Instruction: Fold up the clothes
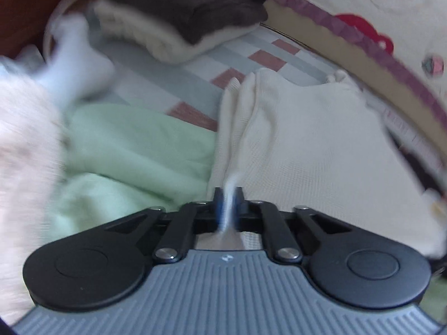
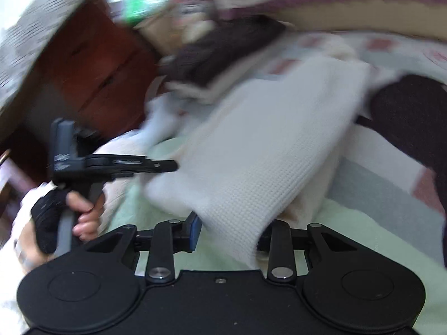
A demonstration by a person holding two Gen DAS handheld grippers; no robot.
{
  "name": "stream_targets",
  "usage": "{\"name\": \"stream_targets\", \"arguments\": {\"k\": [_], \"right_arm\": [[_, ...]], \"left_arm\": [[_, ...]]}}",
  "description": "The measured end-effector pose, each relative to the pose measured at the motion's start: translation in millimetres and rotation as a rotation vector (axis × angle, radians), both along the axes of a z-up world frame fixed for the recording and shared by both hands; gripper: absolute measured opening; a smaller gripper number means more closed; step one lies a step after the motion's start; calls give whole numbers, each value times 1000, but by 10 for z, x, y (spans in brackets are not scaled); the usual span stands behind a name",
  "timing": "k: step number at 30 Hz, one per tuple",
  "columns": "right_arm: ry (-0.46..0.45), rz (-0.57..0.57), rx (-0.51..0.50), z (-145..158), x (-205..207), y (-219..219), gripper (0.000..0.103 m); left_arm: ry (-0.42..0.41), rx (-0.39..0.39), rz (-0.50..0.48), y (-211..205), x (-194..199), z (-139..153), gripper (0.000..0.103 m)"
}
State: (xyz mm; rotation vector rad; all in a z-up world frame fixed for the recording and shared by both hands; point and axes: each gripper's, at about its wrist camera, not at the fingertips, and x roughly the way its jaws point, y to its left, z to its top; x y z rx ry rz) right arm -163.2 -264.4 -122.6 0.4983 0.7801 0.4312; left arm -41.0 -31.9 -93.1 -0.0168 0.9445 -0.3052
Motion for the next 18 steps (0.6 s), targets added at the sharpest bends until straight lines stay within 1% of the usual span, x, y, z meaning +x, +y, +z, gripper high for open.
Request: {"name": "stream_targets", "arguments": {"k": [1,2,3,4,5,6,7,8,9,11,12,13,14,15,16,18], "right_arm": [[20,17,-16,-8,8,-8,36],[48,20,-36,-32,21,-26,36],[69,17,-35,-56,20,-61,35],[80,6,-17,-69,1,-111,32],[84,-8,-3,-58,-25,-161,32],[79,-23,2,-28,-57,-207,35],[66,-50,3,14,-87,-264,38],[52,-83,5,60,-115,-328,39],[39,-121,26,97,-122,-412,41],[21,-204,92,149,-80,-608,50],[22,-248,125,159,-23,-709,55],[38,-282,145,142,78,-793,56],[64,-310,158,109,205,-866,56],[101,-338,169,52,349,-928,56],[145,-366,179,-20,502,-984,56],[221,-419,213,-169,779,-1087,56]], "left_arm": [[-11,42,-7,-8,-63,15,5],[-5,73,-13,-24,-80,-9,5],[1,96,-18,-43,-84,-31,5],[5,117,-22,-60,-87,-46,5],[4,131,-24,-69,-82,-44,6],[9,133,-18,-58,-69,-27,9],[20,122,-8,-22,-51,7,13],[30,110,3,14,-33,42,15],[37,93,13,53,-3,86,17],[34,26,25,137,141,211,28],[19,-5,26,156,270,253,32],[-1,-27,24,175,406,284,44],[-38,-16,17,183,559,273,60],[-67,13,4,156,704,235,59],[-59,6,-15,106,829,202,56],[-43,-8,-55,6,1080,137,56]]}}
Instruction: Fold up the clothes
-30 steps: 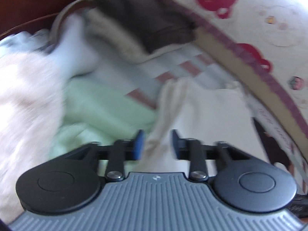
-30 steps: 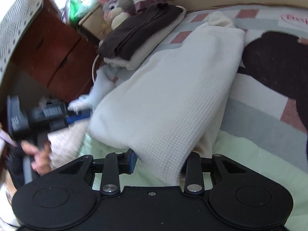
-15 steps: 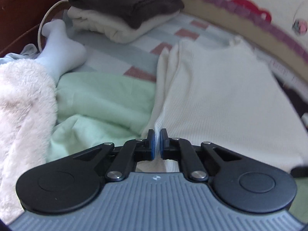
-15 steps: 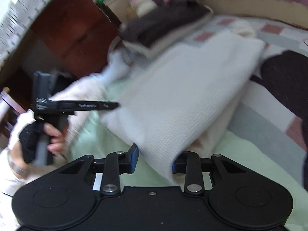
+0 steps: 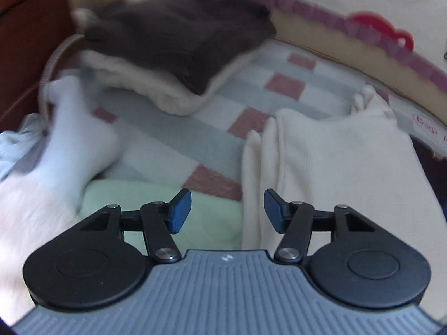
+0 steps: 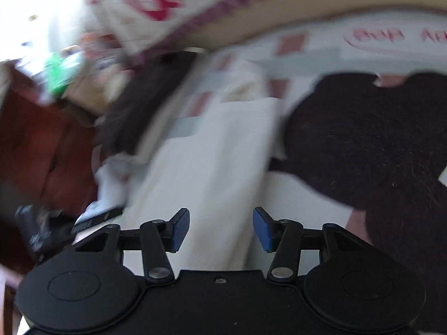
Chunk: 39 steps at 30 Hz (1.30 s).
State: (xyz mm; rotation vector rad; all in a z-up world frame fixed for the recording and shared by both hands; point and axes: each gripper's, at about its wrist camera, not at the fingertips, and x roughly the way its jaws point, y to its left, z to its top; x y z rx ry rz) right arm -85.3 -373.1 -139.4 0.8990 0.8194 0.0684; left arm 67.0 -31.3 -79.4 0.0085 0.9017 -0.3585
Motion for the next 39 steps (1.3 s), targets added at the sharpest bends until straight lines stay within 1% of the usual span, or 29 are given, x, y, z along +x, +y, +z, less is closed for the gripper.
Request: {"name": "stream_targets", "arguments": {"k": [1,3,4,5,7,9,10,11,12,13,14,15,16,17,18,21,24,26,27,28,30,31,32,33,34,35,37,38,39], "right_arm": [[20,-26,35,-80,107,-42,57],[34,-48,85,-214,270,-88,56],[42,-58,93,-256,331,-113,57],[30,-64,93,-271,373,-121,57],[-20,-66,75,-254,422,-118,41],[-74,-38,33,-191,434,-102,34],[-104,-1,3,-141,439,-78,26],[-135,52,-24,-91,448,-46,23],[-154,101,-69,-35,455,-19,23],[-156,130,-134,19,461,17,23],[-153,152,-203,71,467,63,24],[-158,167,-242,103,463,96,26],[-158,170,-242,99,479,104,27],[-153,167,-228,78,510,102,28],[-147,164,-215,58,542,99,35],[-137,137,-186,-25,697,90,36],[-118,95,-159,-123,917,83,40],[-111,83,-165,-178,1068,113,40],[-113,95,-186,-182,1136,140,35],[-135,128,-220,-145,1188,186,12],[-234,193,-306,65,1180,298,11],[-287,223,-348,180,1165,353,10],[-329,242,-376,298,1155,382,10],[-364,256,-395,418,1147,397,10],[-386,275,-424,520,1163,410,10],[-392,296,-460,591,1204,417,10],[-383,315,-499,621,1322,382,10],[-366,320,-510,590,1391,346,10],[-333,326,-516,523,1472,313,9]], "left_arm": [[15,-26,-24,-41,129,-34,56],[70,-166,-90,-87,398,-115,56],[76,-194,-117,-131,525,-171,58],[80,-213,-144,-179,648,-230,58],[91,-205,-185,-299,872,-372,59],[108,-181,-213,-449,1036,-497,60],[102,-149,-234,-525,1077,-543,60],[81,-114,-253,-589,1086,-568,59],[60,-79,-271,-654,1095,-593,58],[35,-49,-290,-708,1093,-612,54],[3,-36,-311,-733,1058,-614,34],[-20,-31,-329,-742,1013,-618,21],[-35,-26,-347,-736,970,-625,12],[-49,-24,-361,-730,934,-626,9],[-63,-29,-374,-716,898,-621,9],[-96,-52,-394,-658,825,-615,9],[-41,-80,-378,-604,873,-660,12],[-5,-134,-367,-529,895,-682,16],[16,-166,-360,-489,910,-693,17],[37,-198,-353,-448,925,-703,19],[66,-260,-348,-377,946,-717,16],[44,-264,-355,-355,921,-695,6],[-13,-245,-371,-344,860,-644,6],[-77,-210,-376,-334,791,-578,6],[-127,-179,-357,-315,742,-510,6],[-164,-162,-335,-289,707,-455,6],[-176,-195,-277,-208,713,-409,6],[-187,-200,-255,-184,709,-395,6],[-209,-174,-254,-210,688,-411,6]]}}
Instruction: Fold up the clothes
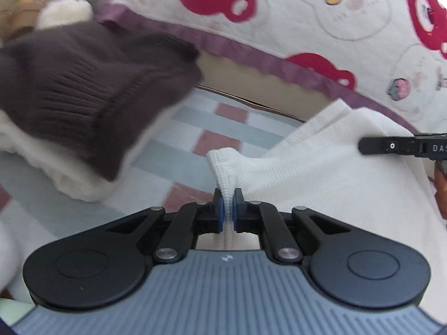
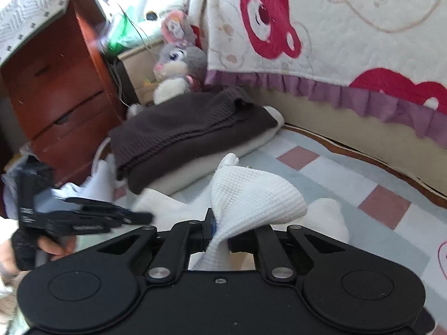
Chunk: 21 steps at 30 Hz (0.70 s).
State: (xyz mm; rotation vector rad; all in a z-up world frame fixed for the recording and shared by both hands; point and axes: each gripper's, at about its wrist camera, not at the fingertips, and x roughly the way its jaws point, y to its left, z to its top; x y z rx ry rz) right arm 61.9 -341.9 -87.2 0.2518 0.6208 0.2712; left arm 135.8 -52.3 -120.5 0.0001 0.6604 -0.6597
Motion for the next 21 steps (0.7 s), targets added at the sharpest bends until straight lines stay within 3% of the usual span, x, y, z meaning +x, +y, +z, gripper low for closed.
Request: {"name": "stream_targets", "arguments": {"k": [2,4,6,7,11,12,14,15,18,21], "right_arm": [[94,-41,-44,-185,161,-34,10],[182,-40,-77,-354,277,-32,18],[214,-57,-42,-415,306,-91,23],[223,-69,-17,-433,311,-129,24],[258,-126,111,-523,312,-293,32],[249,-131,124,-522,288,-301,32],[207,-129,126,-477,231,-274,23],[176,-118,124,-442,206,-242,16],[115,-58,146,-319,140,-174,14],[120,-10,71,-271,139,-71,8]], "left_arm": [[-1,70,20,-69,-24,-58,9],[85,80,61,-7,-17,-86,9],[253,-31,55,207,-7,-94,20],[326,-97,60,325,-30,-99,32],[470,-242,21,524,-232,-128,52],[484,-242,7,488,-262,-164,51],[463,-169,24,389,-360,-220,5],[460,-130,46,363,-428,-226,5],[436,-123,131,414,-745,-120,4],[426,-100,188,486,-1042,-81,4]]}}
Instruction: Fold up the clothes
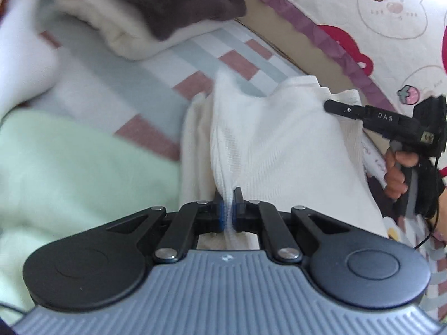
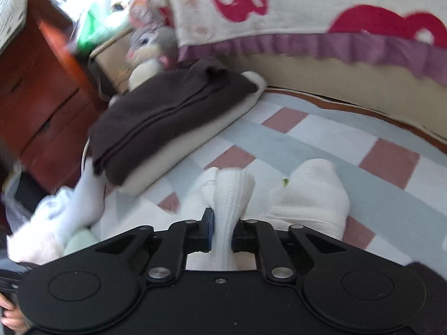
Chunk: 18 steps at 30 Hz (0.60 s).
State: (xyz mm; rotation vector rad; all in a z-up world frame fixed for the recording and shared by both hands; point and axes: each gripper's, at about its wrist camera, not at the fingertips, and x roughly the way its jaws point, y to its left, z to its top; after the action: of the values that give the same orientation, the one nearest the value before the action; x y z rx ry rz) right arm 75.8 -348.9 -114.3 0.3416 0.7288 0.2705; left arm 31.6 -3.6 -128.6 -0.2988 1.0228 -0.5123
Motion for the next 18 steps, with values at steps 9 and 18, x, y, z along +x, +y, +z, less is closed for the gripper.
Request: {"name": "stream_targets", "arguments": {"k": [9,18], "right_arm": [[102,-227,149,-201,-206,-299,40],[172,-188,324,-397,-351,-336,56]], "left_arm": [[-79,48,82,-50,294,1,36],[42,-59,-41,-250,1148,-211,44]]}}
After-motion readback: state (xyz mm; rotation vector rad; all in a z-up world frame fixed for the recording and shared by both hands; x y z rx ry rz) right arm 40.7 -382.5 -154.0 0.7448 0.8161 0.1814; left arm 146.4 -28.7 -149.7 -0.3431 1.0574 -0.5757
